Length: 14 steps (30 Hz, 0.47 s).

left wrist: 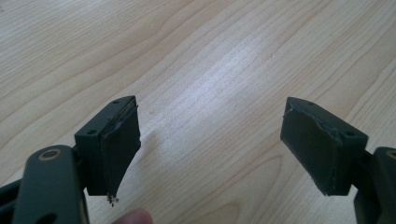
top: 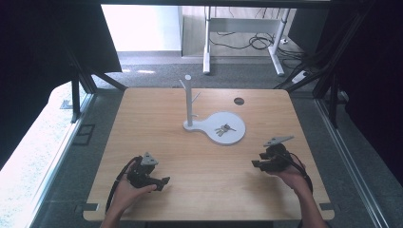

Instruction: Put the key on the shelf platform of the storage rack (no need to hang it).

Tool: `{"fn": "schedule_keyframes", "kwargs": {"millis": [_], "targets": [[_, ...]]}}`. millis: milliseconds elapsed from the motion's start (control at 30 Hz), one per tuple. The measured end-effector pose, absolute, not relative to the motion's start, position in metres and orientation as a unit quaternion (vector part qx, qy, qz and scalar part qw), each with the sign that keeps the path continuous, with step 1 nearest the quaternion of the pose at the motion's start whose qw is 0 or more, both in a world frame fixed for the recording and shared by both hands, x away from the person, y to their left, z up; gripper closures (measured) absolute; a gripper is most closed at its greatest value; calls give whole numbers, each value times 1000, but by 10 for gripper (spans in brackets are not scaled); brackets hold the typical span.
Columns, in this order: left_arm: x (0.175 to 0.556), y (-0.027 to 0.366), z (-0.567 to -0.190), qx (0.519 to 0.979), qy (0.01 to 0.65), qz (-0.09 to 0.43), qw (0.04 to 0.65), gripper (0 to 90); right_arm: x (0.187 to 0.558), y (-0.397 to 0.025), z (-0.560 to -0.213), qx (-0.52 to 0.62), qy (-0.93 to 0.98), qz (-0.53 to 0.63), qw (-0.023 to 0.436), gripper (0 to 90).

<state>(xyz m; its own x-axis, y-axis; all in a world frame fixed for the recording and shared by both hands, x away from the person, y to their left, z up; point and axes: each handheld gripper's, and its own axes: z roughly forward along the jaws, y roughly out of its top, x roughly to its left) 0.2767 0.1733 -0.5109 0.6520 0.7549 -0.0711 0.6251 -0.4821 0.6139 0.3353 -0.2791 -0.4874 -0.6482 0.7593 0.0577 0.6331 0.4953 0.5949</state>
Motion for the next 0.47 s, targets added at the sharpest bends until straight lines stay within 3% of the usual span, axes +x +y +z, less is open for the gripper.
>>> {"fn": "schedule_keyframes", "kwargs": {"millis": [200,467], "targets": [[277,171,-513,855,402,108,308,206,322,-297,-509,425,850,292,108,494],[277,169,-514,862,394,97,304,205,321,-297,-511,426,845,296,130,471]]}}
